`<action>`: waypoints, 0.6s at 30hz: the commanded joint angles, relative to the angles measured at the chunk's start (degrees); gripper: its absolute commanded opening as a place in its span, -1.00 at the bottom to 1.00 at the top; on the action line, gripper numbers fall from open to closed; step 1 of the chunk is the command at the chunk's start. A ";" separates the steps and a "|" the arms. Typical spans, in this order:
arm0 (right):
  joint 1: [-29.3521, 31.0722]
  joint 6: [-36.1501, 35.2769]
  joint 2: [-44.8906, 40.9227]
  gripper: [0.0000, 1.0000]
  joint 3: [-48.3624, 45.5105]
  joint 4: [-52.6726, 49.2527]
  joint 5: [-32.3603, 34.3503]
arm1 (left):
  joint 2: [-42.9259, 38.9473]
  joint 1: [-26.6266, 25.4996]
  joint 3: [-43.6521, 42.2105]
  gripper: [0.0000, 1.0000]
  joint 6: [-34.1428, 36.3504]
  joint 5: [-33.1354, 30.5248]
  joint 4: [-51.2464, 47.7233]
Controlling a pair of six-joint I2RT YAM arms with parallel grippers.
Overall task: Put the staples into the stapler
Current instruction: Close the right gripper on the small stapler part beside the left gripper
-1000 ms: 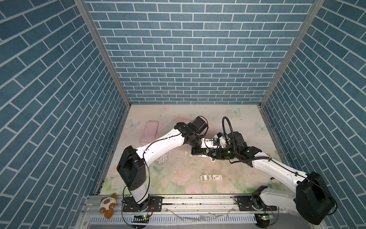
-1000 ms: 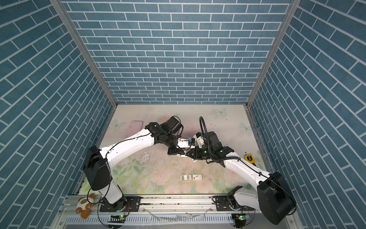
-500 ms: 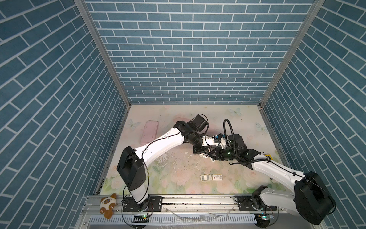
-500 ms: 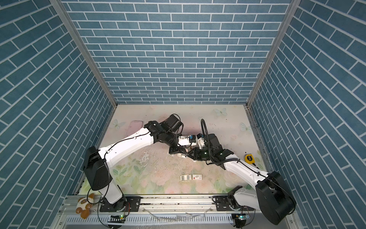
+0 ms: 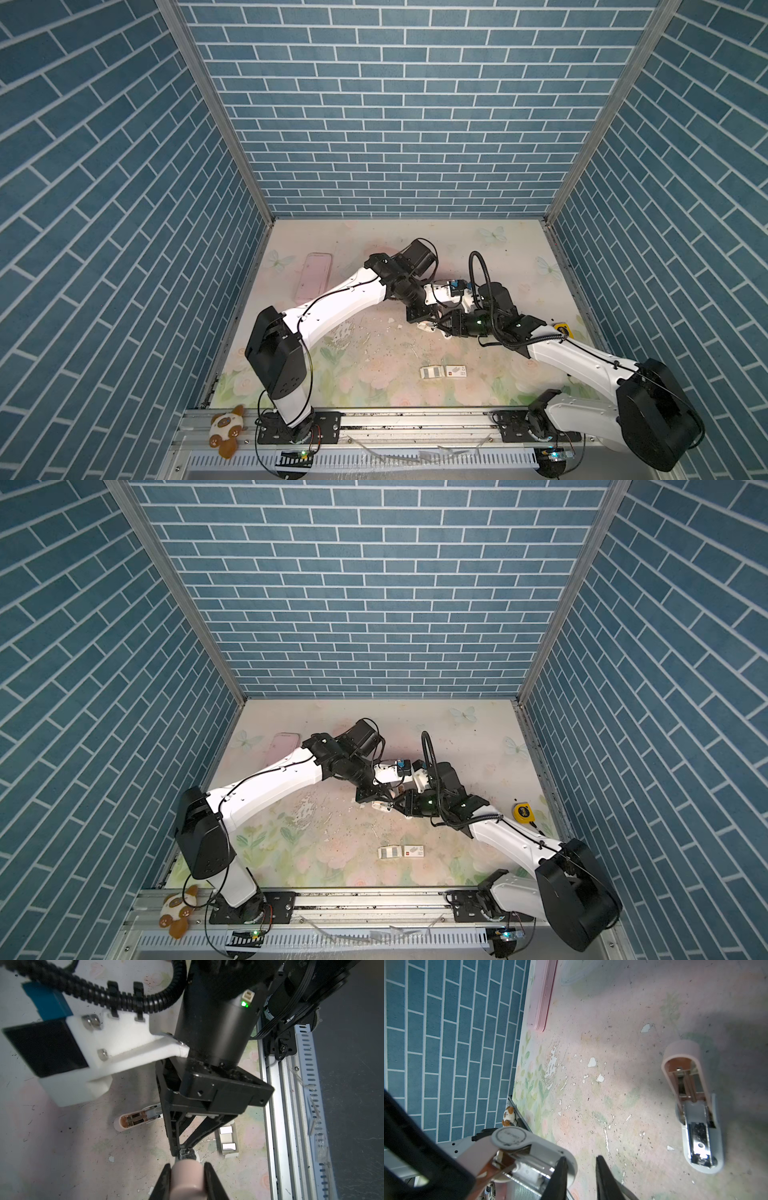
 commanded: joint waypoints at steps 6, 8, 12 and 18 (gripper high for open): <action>1.39 2.61 -0.68 -0.49 -1.05 5.72 -0.57 | 0.70 -0.46 1.80 -0.96 -2.17 1.88 5.28; 1.48 2.81 -0.68 -0.49 -1.25 6.49 -0.40 | 0.78 -0.46 1.64 -0.97 -2.46 1.94 5.66; 1.65 3.42 -0.50 -0.49 -1.63 7.76 -0.03 | 0.95 -0.46 1.51 -0.97 -2.99 1.97 6.14; 2.01 4.08 0.02 -0.49 -1.62 10.07 -0.08 | 1.14 -0.46 1.33 -0.97 -4.39 2.84 7.19</action>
